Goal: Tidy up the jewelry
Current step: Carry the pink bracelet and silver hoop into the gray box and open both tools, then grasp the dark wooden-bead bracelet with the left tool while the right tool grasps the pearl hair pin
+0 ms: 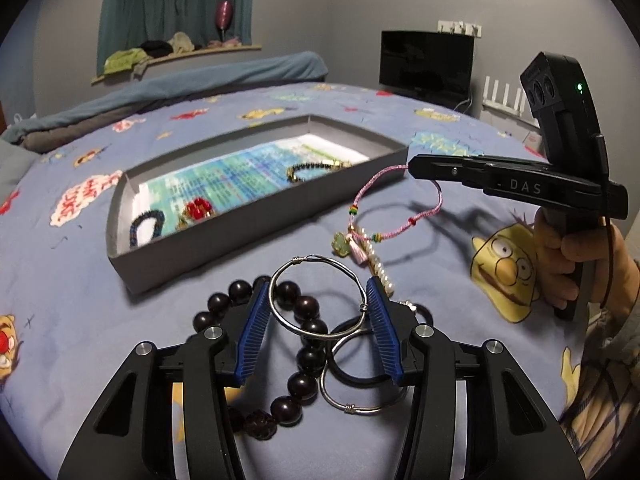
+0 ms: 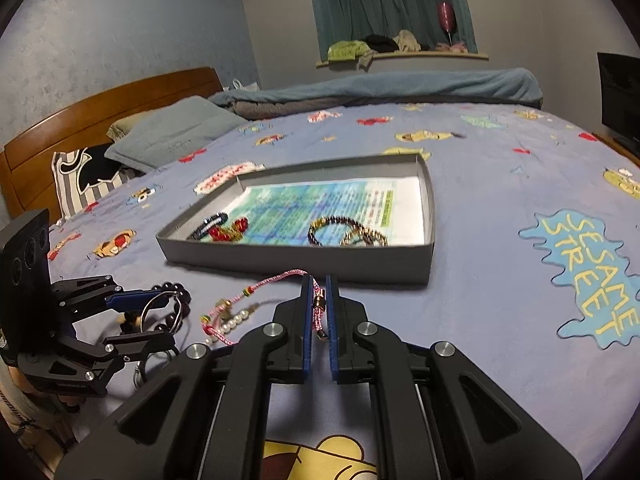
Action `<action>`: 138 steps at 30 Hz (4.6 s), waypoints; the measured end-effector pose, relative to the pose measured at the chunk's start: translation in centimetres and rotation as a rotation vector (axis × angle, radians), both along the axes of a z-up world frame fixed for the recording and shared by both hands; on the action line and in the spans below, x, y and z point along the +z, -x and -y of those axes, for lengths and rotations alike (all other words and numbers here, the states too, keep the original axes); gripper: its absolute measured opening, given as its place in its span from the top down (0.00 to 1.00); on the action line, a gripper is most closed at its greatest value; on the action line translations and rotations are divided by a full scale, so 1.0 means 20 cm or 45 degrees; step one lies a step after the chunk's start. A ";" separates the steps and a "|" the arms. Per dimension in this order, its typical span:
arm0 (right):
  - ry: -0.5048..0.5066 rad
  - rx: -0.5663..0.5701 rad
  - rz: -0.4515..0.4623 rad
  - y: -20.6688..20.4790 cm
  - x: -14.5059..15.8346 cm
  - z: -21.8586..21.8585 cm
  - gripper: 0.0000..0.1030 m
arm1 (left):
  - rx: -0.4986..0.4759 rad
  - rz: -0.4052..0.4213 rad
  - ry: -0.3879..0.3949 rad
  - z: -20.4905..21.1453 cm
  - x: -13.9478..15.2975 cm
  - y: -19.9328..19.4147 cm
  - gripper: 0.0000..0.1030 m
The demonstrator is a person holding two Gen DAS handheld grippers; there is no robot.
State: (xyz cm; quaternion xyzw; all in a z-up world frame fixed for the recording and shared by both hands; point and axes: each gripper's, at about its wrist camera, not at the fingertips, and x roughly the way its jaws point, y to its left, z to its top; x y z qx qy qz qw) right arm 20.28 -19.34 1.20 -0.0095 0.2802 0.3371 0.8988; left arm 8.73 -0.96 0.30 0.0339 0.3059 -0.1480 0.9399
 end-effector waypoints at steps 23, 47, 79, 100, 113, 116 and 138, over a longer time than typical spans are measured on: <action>-0.174 0.009 0.149 0.03 0.21 -0.03 0.94 | 0.151 0.109 0.087 -0.12 0.12 -0.13 0.51; -0.323 -0.100 0.186 -0.20 0.32 -0.06 0.94 | 0.166 0.095 0.091 -0.12 0.15 -0.43 0.51; -0.087 -0.340 -0.071 -0.48 -0.01 -0.11 0.93 | 0.109 -0.158 0.110 -0.08 0.01 -0.76 0.46; -0.090 -0.201 0.084 -0.23 0.07 -0.09 0.65 | 0.104 -0.023 0.119 -0.16 0.13 -0.49 0.38; -0.025 -0.059 0.073 -0.03 0.01 -0.10 0.65 | 0.177 -0.024 0.110 -0.33 0.09 -0.25 0.38; -0.041 -0.029 0.047 -0.01 0.00 -0.09 0.65 | 0.195 -0.027 0.110 -0.35 0.07 -0.17 0.38; 0.087 0.174 -0.136 0.11 -0.11 -0.27 0.62 | 0.181 -0.156 0.068 -0.30 -0.08 -0.05 0.39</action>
